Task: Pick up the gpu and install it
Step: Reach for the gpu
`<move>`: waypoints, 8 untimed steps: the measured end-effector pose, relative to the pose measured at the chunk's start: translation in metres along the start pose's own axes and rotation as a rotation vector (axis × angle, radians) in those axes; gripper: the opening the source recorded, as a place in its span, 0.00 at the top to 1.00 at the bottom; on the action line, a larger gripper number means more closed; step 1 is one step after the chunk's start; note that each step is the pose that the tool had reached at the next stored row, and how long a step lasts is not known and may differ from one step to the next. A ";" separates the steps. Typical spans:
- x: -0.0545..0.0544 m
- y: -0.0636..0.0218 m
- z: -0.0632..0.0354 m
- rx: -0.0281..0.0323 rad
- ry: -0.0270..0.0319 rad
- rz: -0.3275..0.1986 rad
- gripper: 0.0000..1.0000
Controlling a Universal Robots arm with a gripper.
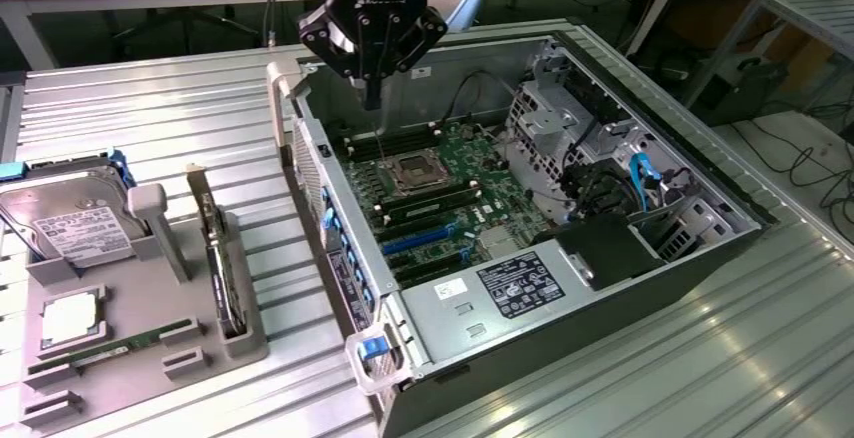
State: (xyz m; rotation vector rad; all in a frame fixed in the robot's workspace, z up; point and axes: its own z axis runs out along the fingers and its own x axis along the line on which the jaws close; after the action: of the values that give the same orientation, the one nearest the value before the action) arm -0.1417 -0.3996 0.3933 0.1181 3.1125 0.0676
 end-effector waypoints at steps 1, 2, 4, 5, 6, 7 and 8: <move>0.001 -0.0003 0.0000 0.0000 0.0000 0.000 0.89; 0.002 -0.0007 0.0000 -0.0001 -0.0001 0.000 0.89; 0.003 -0.0013 -0.0001 0.0000 -0.0001 0.000 0.89; 0.004 -0.0015 -0.0001 -0.0001 -0.0001 0.000 0.89; 0.005 -0.0019 -0.0001 -0.0001 -0.0001 0.000 0.89; 0.005 -0.0022 -0.0002 0.0000 0.0000 0.000 0.89; 0.006 -0.0024 -0.0002 -0.0001 -0.0001 0.000 0.89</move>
State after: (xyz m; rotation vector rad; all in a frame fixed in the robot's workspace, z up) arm -0.1481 -0.4016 0.3933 0.1180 3.1124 0.0677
